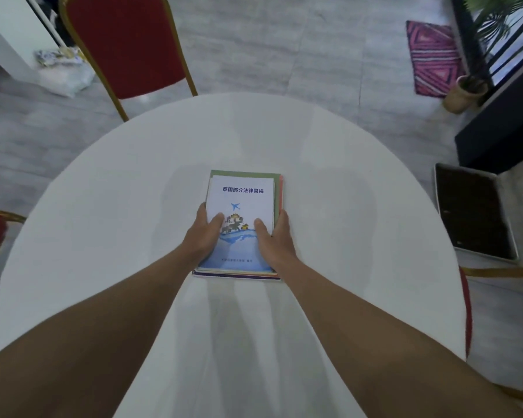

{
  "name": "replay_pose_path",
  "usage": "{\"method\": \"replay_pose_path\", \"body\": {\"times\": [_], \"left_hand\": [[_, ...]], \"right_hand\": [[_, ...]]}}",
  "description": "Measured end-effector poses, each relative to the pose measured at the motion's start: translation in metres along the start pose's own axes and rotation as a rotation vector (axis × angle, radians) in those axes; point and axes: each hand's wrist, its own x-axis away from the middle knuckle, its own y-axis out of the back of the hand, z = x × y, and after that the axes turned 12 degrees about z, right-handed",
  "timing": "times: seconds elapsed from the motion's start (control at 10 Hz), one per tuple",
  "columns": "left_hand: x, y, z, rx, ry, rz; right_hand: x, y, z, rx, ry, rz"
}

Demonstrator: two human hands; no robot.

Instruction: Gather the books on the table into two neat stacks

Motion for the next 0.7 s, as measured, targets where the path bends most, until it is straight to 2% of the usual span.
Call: {"method": "replay_pose_path", "body": {"times": [0.2, 0.3, 0.5, 0.7], "left_hand": [[0.002, -0.005, 0.006, -0.007, 0.012, 0.017], [0.002, -0.003, 0.005, -0.082, 0.002, 0.008], [-0.002, 0.007, -0.008, -0.333, 0.016, -0.009], [0.028, 0.021, -0.057, -0.736, -0.168, 0.009]], "right_hand": [[0.009, -0.003, -0.003, -0.024, 0.002, -0.038], [0.011, -0.001, -0.001, -0.03, -0.013, -0.014], [0.016, 0.014, 0.011, 0.049, -0.031, 0.002], [0.049, 0.048, 0.047, 0.292, 0.083, -0.064]]}}
